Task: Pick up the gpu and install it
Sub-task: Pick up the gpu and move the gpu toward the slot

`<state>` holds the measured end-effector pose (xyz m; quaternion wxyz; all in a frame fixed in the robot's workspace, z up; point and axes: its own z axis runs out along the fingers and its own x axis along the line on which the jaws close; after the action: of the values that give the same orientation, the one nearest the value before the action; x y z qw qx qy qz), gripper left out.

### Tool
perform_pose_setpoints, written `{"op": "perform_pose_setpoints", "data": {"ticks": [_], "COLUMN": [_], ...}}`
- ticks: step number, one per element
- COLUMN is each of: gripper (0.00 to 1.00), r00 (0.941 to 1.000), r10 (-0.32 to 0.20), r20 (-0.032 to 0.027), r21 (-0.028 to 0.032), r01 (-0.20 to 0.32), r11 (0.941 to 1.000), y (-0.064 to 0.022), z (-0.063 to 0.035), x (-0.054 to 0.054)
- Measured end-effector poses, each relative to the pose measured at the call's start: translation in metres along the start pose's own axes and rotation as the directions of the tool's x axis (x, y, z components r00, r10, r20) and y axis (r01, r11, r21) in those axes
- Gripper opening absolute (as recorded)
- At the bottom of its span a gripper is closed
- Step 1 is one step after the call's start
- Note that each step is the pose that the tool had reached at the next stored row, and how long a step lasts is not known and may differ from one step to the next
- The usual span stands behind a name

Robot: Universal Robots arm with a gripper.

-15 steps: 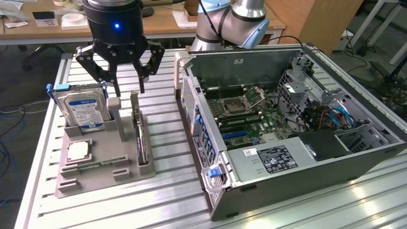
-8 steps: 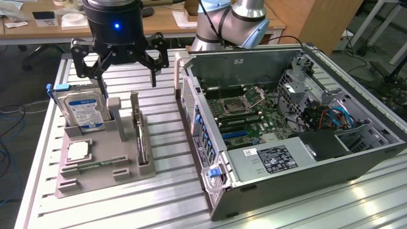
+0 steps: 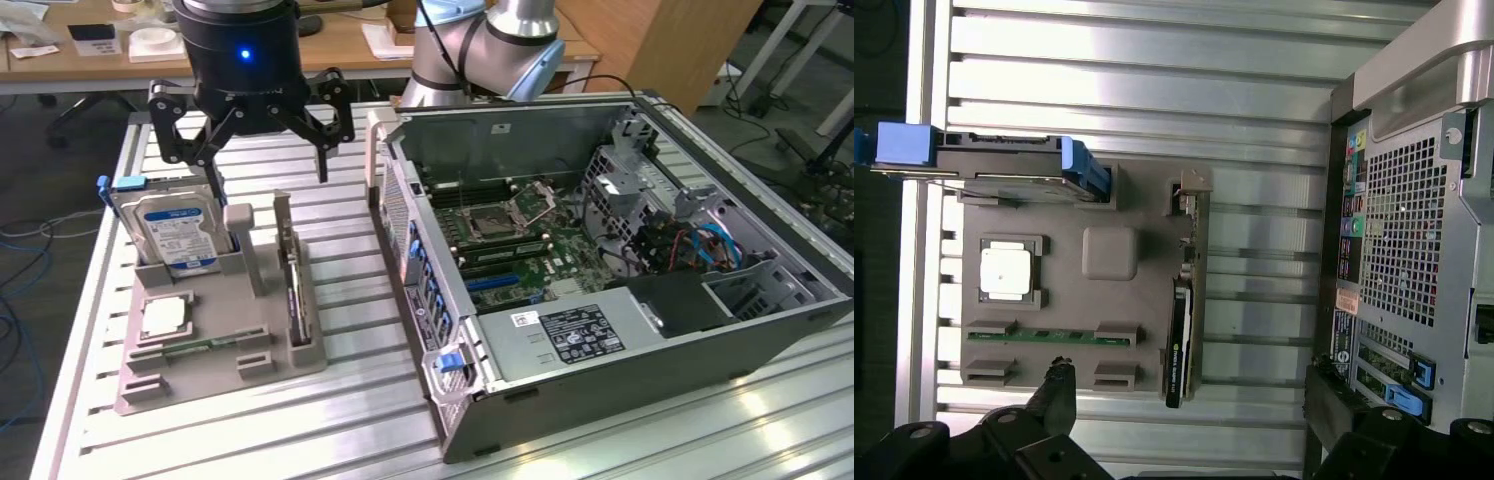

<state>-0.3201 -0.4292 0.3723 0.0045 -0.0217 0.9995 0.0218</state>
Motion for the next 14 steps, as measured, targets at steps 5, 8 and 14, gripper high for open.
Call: {"op": "perform_pose_setpoints", "data": {"ticks": [5, 8, 14], "gripper": [0.99, 0.98, 0.84], "r00": [1.0, 1.0, 1.0], "r10": [0.0, 0.0, 0.0], "r20": [0.0, 0.0, 0.0], "r21": [0.0, 0.0, 0.0], "r01": [0.0, 0.0, 0.0], "r11": [1.0, 1.0, 1.0], "y": [0.0, 0.0, 0.0], "z": [0.0, 0.0, 0.0], "x": [0.0, 0.0, 0.0]}}
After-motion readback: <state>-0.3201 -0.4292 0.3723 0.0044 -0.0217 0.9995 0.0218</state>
